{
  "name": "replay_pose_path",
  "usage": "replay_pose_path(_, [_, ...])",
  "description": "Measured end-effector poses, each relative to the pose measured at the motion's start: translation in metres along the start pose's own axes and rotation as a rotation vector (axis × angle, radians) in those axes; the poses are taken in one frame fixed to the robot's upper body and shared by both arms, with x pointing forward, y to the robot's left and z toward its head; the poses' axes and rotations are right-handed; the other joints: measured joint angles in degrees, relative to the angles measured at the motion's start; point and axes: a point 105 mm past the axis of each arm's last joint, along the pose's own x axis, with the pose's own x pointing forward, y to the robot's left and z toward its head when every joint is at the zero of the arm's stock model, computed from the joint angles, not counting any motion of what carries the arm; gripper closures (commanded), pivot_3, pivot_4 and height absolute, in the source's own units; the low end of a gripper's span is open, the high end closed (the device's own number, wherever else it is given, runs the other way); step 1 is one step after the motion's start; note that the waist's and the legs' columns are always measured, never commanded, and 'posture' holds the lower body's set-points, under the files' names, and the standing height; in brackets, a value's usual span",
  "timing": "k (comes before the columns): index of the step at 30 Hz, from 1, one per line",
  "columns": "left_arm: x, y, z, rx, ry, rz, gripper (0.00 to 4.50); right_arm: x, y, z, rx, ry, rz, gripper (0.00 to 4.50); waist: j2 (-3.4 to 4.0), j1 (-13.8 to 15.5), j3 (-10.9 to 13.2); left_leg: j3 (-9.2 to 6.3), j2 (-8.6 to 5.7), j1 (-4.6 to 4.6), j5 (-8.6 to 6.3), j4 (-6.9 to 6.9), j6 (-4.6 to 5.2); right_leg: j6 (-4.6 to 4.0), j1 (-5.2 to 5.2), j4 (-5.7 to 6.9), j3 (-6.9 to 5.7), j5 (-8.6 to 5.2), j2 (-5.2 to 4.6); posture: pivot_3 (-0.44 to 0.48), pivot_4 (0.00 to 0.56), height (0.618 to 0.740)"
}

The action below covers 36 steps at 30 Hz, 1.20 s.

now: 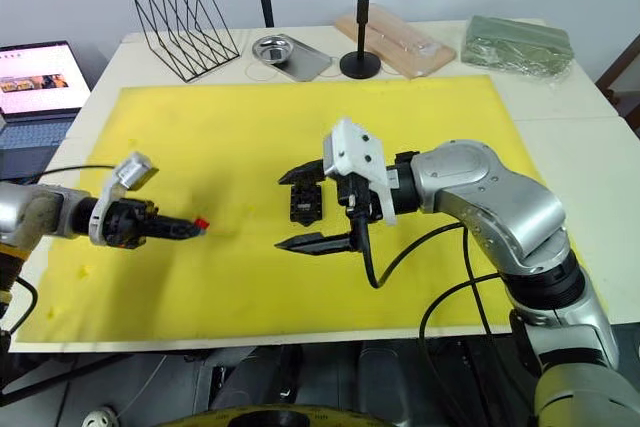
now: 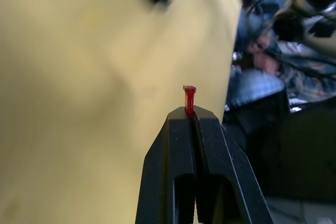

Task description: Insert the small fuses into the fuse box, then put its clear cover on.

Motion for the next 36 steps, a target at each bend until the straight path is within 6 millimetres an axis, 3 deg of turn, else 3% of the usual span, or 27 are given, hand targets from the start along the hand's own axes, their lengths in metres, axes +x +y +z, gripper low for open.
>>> replay_pose_path(4, [0.017,-0.016,0.019,0.159,-0.074,-0.019,4.47,-0.004,-0.006,-0.001,0.040,-0.006,-0.021,0.00,0.00,-0.07,0.00,0.01,0.01,0.02,0.00,-0.01,-0.01,-0.02,0.02,-0.04,-0.02,0.02,0.01,0.000,0.150,0.740])
replay_pose_path(9, [0.030,-0.022,0.024,0.274,-0.085,-0.022,4.47,-0.006,-0.014,-0.004,0.057,-0.005,-0.047,0.00,0.00,-0.48,0.00,0.06,0.03,0.03,0.00,-0.07,-0.02,-0.05,-0.06,-0.07,0.00,0.04,0.02,0.000,0.150,0.740])
replay_pose_path(12, [0.036,-0.023,0.028,0.322,-0.107,-0.031,4.50,0.000,-0.019,-0.007,0.097,-0.034,-0.059,0.57,0.00,-0.31,0.00,0.06,0.03,0.01,0.01,-0.08,-0.04,-0.07,-0.04,-0.11,0.00,0.06,0.02,0.000,0.150,0.740])
replay_pose_path(16, [0.039,-0.026,0.031,0.474,-0.091,-0.026,4.50,0.006,-0.021,-0.010,0.131,-0.045,-0.066,0.57,0.00,-0.16,0.00,0.07,0.03,0.00,0.02,-0.09,-0.05,-0.11,-0.02,-0.23,-0.01,0.09,0.01,0.000,0.150,0.740])
replay_pose_path(20, [0.043,-0.027,0.031,0.571,-0.078,-0.042,4.50,0.010,-0.020,-0.011,0.133,-0.050,-0.057,1.73,0.00,-0.14,0.00,0.07,0.03,0.01,0.02,-0.09,-0.05,-0.11,0.01,-0.28,-0.03,0.11,0.01,0.000,0.150,0.740])
replay_pose_path(36, [0.062,-0.037,0.038,0.728,-0.139,-0.117,4.50,0.021,-0.017,-0.011,0.223,-0.080,-0.050,1.73,0.00,-0.23,0.00,0.06,0.04,0.01,0.02,-0.12,-0.05,-0.12,0.00,-0.30,-0.05,0.12,0.03,0.000,0.150,0.740])
